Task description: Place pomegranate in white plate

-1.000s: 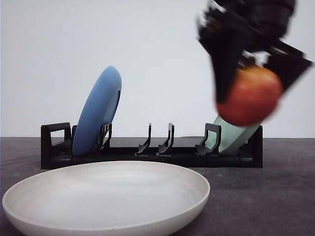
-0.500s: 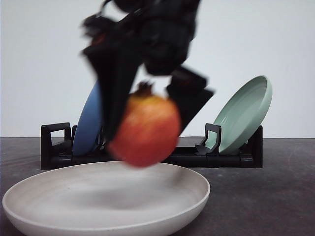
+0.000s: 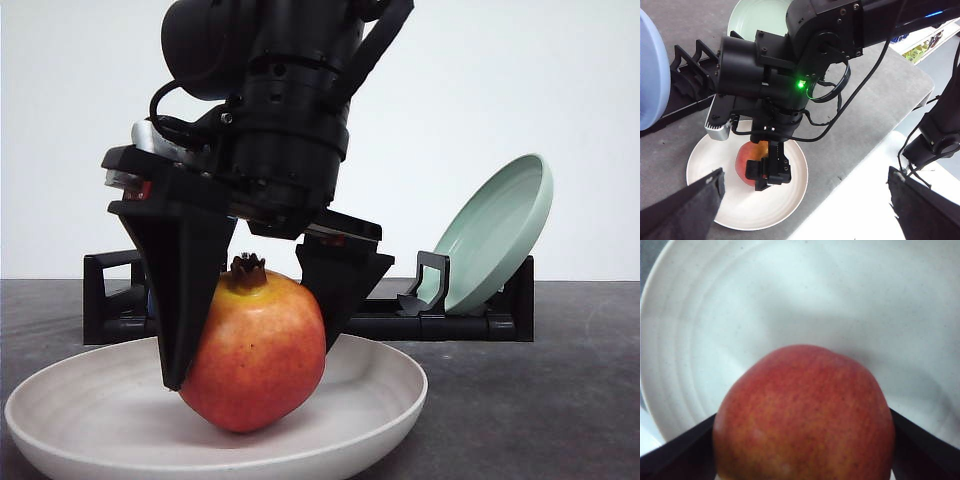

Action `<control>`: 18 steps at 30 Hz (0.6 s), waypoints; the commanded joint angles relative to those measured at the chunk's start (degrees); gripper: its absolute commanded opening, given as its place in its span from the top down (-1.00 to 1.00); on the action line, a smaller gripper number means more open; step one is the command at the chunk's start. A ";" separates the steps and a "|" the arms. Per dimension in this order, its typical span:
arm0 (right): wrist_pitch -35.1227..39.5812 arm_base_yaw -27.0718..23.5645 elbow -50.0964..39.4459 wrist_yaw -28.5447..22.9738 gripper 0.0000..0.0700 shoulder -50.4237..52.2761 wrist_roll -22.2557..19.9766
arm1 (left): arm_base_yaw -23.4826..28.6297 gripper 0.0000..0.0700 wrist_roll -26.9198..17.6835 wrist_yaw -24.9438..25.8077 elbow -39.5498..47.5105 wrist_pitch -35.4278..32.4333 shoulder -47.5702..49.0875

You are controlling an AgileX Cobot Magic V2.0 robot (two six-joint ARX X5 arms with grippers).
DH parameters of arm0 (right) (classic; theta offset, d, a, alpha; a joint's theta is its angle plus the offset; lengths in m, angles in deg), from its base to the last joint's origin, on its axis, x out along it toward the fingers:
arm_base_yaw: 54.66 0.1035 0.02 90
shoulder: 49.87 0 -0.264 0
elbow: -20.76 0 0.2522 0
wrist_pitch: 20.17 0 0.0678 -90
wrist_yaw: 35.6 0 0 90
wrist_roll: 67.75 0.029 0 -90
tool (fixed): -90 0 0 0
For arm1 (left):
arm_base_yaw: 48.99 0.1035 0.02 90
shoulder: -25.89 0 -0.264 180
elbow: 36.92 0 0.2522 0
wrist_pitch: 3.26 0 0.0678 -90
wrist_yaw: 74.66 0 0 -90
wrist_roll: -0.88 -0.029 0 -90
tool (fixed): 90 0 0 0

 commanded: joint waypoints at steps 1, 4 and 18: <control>0.31 0.79 0.92 0.04 -0.34 -1.73 0.39 | -0.83 -0.82 0.78 -0.35 -0.90 -0.63 -0.28; 0.28 0.79 0.92 0.02 -0.68 -1.71 0.39 | -0.83 -0.82 0.82 -0.37 -0.90 -0.62 -0.28; -0.67 0.56 1.38 -0.02 -1.00 3.21 -1.00 | -0.83 -0.82 0.97 -0.44 -0.87 -0.14 -0.28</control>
